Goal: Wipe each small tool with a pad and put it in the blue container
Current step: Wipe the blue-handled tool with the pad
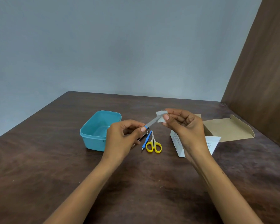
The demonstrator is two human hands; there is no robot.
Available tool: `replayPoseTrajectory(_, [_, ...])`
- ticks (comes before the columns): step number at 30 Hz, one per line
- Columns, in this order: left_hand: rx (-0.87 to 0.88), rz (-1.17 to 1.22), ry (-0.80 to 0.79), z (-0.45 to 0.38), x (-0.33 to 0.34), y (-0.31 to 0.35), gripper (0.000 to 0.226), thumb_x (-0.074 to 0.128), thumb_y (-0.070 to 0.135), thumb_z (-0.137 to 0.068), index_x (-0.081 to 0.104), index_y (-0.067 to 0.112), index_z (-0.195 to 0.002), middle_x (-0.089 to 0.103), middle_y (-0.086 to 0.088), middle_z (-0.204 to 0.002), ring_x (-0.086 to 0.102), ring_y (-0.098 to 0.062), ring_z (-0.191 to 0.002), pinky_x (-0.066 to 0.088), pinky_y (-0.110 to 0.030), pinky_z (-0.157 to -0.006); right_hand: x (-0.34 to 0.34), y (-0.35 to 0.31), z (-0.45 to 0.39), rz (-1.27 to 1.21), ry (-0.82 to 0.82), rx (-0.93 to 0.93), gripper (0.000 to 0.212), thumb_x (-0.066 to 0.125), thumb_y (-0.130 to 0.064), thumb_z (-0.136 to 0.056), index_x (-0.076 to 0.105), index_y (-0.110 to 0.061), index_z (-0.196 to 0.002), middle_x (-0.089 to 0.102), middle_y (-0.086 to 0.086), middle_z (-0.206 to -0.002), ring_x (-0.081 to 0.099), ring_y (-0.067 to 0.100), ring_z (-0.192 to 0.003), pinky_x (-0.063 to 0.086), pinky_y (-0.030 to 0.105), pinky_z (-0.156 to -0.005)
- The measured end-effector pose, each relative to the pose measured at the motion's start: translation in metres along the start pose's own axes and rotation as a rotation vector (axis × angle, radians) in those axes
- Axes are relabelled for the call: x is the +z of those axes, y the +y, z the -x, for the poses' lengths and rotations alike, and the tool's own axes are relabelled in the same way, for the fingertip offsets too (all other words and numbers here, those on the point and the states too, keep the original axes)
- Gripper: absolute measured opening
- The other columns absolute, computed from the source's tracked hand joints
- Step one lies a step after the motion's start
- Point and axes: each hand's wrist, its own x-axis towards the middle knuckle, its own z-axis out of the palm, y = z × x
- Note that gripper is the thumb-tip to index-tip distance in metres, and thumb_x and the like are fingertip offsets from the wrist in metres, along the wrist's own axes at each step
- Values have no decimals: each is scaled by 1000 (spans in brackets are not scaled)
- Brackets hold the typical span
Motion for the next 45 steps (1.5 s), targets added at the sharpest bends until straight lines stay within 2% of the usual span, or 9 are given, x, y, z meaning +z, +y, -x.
replayPoseTrajectory(4, [-24,6,41,0,0,-2,10,73,11,-79,74,20,-81,74,-1,-69,70,-11,-65,57,-24,-57,1,0,4,292,161,-341,12,69,-6,-82,70,-15,-90,72,-6,-88,69,7,-83,55,19,-74])
replayPoseTrajectory(6, [-31,35,46,0,0,-2,9,75,11,-77,75,19,-80,74,-2,-68,71,-14,-65,59,-27,-60,2,5,6,517,166,-551,11,67,-4,-84,71,-12,-90,71,-5,-86,67,5,-79,54,17,-72])
replayPoseTrajectory(9, [-28,64,48,1,2,-1,10,77,10,-74,75,15,-81,75,-3,-71,72,-18,-67,59,-28,-63,1,16,3,789,127,-709,11,67,-1,-83,72,-8,-90,72,1,-85,65,10,-76,55,26,-67])
replayPoseTrajectory(11, [-22,82,53,2,2,-1,10,78,7,-73,75,14,-80,75,-4,-71,73,-18,-68,59,-27,-62,2,21,3,853,79,-738,12,67,1,-81,72,-7,-89,72,3,-87,66,13,-77,54,28,-66])
replayPoseTrajectory(16, [-7,94,63,3,2,0,13,79,4,-70,74,13,-77,75,-4,-71,73,-18,-68,59,-26,-61,8,30,9,908,-74,-729,14,66,1,-80,73,-5,-90,70,6,-92,66,17,-79,48,17,-69])
replayPoseTrajectory(23, [-35,158,92,0,0,-1,20,81,2,-66,71,3,-85,74,-12,-76,73,-23,-70,58,-24,-59,16,28,18,785,-151,-746,8,67,-2,-81,71,-7,-86,71,3,-88,66,12,-80,53,27,-69])
replayPoseTrajectory(29, [-63,197,43,1,2,2,21,80,1,-66,70,4,-84,75,-10,-76,73,-19,-72,56,-22,-57,5,25,9,820,-27,-743,9,70,1,-79,70,-6,-83,70,3,-81,65,14,-72,50,25,-63])
replayPoseTrajectory(37, [-70,166,74,1,0,0,17,79,1,-68,69,5,-81,75,-7,-71,72,-18,-68,58,-25,-57,13,28,16,798,-129,-743,3,67,-10,-82,70,-10,-82,72,-1,-82,67,13,-74,54,34,-62])
replayPoseTrajectory(45, [-104,173,38,2,3,2,15,79,2,-68,69,5,-80,74,-8,-70,72,-18,-66,58,-24,-57,2,23,7,839,-8,-771,7,69,1,-78,69,-5,-80,71,2,-78,66,15,-70,50,28,-61])
